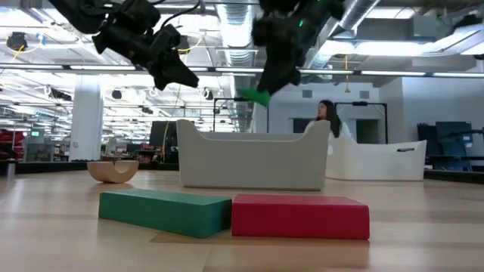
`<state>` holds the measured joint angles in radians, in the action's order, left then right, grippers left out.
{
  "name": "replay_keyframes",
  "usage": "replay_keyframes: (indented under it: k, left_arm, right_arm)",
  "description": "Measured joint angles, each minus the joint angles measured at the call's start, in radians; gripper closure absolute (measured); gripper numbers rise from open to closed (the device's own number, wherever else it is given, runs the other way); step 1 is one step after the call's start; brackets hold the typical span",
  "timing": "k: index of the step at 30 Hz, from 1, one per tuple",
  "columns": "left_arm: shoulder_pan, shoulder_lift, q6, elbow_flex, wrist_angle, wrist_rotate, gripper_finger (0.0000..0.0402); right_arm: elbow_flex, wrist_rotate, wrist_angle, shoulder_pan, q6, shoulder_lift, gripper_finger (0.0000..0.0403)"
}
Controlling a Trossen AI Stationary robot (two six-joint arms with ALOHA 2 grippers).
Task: Sort & place blocks by color
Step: Put the top green block into the gray bin, then put the brown block into the white bin
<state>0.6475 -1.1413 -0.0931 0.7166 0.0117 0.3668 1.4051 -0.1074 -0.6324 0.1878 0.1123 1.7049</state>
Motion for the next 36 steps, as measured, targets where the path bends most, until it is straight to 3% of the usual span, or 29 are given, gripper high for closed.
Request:
replay_keyframes:
  k: [6, 13, 18, 26, 33, 36]
  left_arm:
    - [-0.029, 0.000, 0.048, -0.046, -0.095, 0.007, 0.0289]
    - [-0.098, -0.001, 0.108, -0.047, -0.114, 0.013, 0.0289]
    - [-0.165, -0.001, 0.128, -0.047, -0.115, 0.014, 0.0289]
    - [-0.257, -0.001, 0.136, -0.047, -0.085, 0.013, 0.0289]
    - [-0.409, -0.001, 0.116, -0.047, -0.025, -0.001, 0.0289]
    - [-0.521, -0.001, 0.110, -0.047, 0.088, -0.116, 0.0289]
  right_arm:
    - [-0.108, -0.001, 0.147, -0.149, 0.016, -0.041, 0.0290]
    - [-0.117, -0.001, 0.139, -0.203, 0.014, 0.057, 0.0282]
    - [-0.118, 0.000, 0.151, -0.178, 0.019, 0.117, 0.0233]
    - [-0.116, 0.014, 0.130, -0.148, 0.103, 0.082, 0.0148]
    - [-0.116, 0.148, 0.088, -0.236, 0.178, 0.021, 0.0144]
    - [-0.116, 0.232, 0.096, -0.314, 0.218, -0.004, 0.0144]
